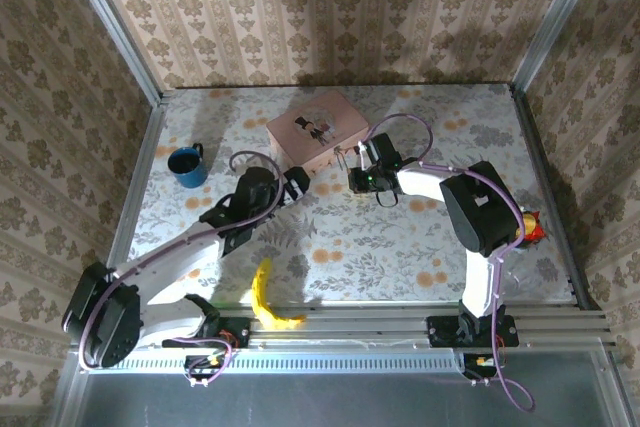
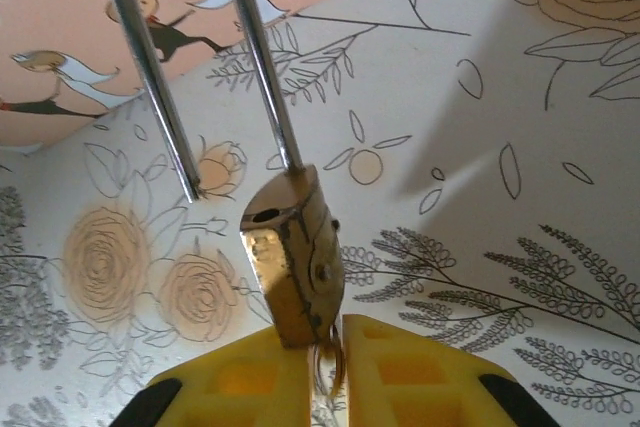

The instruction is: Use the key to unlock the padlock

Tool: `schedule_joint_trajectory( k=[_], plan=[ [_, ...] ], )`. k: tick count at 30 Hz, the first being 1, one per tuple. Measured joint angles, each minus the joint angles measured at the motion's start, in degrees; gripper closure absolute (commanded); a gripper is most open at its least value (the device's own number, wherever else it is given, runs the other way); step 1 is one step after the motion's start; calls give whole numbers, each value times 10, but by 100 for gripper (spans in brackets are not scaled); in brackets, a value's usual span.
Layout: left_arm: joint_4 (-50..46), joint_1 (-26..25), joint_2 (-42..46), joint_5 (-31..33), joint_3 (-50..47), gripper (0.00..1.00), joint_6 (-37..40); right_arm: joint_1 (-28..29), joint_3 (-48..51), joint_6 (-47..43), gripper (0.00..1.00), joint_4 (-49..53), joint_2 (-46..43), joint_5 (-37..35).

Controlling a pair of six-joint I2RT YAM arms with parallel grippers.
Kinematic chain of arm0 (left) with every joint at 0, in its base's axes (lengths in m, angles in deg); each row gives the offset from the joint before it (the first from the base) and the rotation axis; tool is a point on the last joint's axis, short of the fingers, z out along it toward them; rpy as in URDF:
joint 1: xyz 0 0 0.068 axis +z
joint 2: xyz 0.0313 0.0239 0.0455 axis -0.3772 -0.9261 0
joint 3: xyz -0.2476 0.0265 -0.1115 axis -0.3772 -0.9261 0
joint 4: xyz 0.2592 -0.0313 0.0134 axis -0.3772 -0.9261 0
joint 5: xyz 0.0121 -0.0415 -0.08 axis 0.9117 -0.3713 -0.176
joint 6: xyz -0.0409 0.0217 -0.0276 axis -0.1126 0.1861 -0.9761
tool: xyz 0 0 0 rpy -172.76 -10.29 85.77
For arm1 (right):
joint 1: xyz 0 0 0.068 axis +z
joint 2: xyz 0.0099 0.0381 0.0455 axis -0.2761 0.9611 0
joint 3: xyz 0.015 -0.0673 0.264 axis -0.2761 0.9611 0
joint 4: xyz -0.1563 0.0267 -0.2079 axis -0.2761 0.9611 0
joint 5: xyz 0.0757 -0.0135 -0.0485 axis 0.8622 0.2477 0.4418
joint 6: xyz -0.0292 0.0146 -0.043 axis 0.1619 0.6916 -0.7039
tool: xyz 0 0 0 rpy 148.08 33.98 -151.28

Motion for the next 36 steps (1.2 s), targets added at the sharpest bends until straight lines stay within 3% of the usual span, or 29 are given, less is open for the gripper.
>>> schedule_joint_trajectory(
  k=[9, 22, 28, 36],
  plan=[
    [-47, 41, 77, 33, -16, 0, 11, 0, 0, -5, 76, 14, 0, -13],
    [-124, 94, 93, 24, -5, 0, 45, 0, 7, -12, 52, 52, -69, -21],
    [-128, 100, 79, 7, 11, 0, 64, 0, -12, -32, 51, 77, -86, -21],
    [-120, 105, 41, -30, 15, 0, 73, -3, -92, -63, 53, 108, -19, -19]
  ],
)
